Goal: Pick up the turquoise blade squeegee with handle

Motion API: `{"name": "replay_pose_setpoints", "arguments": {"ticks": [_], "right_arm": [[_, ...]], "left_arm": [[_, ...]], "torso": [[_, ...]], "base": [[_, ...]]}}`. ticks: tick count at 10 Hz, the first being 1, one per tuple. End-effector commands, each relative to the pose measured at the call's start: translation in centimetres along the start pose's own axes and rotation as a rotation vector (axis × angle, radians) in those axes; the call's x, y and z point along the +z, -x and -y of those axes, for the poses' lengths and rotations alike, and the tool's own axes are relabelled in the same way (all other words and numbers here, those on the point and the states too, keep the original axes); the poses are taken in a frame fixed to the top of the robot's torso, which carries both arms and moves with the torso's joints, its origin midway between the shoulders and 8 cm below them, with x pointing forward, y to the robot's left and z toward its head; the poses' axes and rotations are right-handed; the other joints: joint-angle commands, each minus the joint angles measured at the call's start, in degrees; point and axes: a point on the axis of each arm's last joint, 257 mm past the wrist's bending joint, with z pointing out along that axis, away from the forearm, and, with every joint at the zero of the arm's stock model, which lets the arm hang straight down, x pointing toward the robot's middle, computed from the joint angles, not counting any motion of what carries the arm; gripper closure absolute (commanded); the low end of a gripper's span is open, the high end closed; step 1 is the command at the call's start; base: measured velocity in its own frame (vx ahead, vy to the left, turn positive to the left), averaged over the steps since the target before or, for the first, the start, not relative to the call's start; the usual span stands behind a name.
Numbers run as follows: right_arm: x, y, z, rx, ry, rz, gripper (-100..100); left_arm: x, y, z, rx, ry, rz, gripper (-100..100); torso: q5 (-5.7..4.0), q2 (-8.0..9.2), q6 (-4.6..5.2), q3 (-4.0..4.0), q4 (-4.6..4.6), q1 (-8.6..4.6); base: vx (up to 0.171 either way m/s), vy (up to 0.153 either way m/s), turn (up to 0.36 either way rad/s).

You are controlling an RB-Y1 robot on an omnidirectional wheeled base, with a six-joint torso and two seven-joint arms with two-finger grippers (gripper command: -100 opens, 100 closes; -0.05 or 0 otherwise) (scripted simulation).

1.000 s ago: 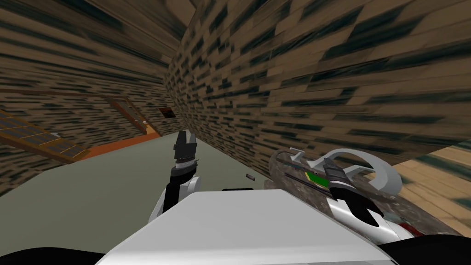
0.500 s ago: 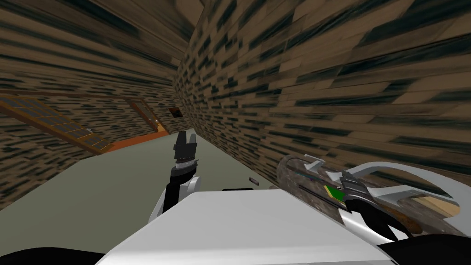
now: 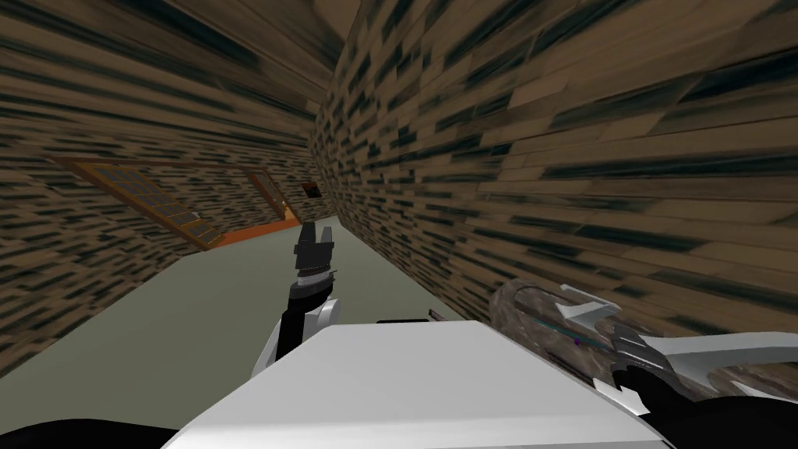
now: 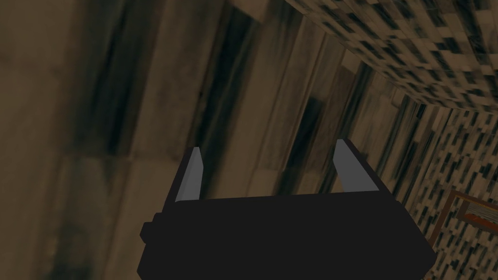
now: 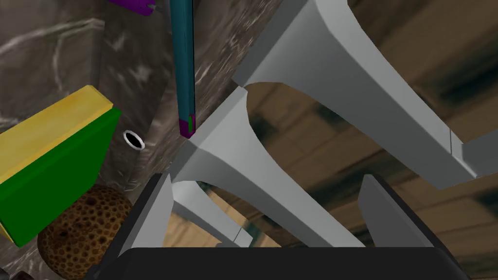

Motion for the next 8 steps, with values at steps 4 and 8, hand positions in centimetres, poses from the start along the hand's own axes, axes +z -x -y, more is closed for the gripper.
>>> {"name": "replay_pose_setpoints", "arguments": {"ticks": [4, 8], "right_arm": [[-2.3, 0.9, 8.9, 0.001, -0.206, 0.035, -100], [-2.4, 0.4, 9.4, 0.002, -0.211, 0.026, -100]], "left_arm": [[0.0, 0.0, 0.0, 0.000, 0.000, 0.000, 0], [0.0, 0.0, 0.0, 0.000, 0.000, 0.000, 0]], "torso": [[0.01, 0.07, 0.01, 0.04, 0.01, 0.03], [-0.01, 0.43, 0.02, 0.24, 0.09, -0.08]], "base": [[0.114, 0.034, 0.126], [0.036, 0.008, 0.004]]}}
